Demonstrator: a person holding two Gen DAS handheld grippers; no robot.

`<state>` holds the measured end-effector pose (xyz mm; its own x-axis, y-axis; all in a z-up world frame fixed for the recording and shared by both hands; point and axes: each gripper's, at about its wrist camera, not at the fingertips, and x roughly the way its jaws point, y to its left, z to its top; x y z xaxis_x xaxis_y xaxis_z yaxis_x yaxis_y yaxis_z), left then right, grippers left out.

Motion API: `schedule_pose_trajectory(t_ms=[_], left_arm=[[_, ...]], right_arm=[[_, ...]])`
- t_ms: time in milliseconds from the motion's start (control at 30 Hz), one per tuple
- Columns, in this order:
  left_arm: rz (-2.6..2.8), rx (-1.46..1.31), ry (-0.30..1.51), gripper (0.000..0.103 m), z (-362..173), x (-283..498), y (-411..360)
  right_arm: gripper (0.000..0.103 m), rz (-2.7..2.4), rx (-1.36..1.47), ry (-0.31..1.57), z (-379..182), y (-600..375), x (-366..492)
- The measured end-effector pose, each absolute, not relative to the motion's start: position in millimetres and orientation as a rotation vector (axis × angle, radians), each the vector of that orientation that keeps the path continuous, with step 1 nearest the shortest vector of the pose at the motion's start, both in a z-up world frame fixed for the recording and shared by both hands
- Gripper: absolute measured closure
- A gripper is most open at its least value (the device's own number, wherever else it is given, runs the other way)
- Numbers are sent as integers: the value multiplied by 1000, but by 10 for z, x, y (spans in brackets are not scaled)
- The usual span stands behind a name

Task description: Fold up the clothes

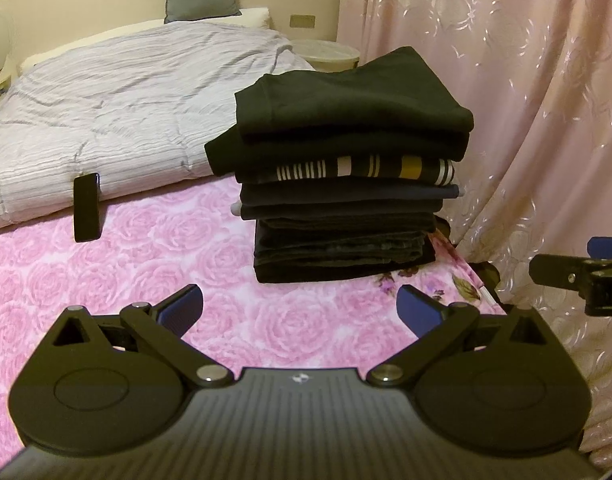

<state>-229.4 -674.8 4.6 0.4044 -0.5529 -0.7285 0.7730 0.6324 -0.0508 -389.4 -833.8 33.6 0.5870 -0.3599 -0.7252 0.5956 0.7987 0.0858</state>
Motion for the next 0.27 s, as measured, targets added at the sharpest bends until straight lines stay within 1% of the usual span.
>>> schedule_pose_trajectory(t_ms=[267], left_arm=[[-855,316,774,2,43,-2304,-6743]], right_arm=[[1,-562,331,762,324,-8323,-3864]])
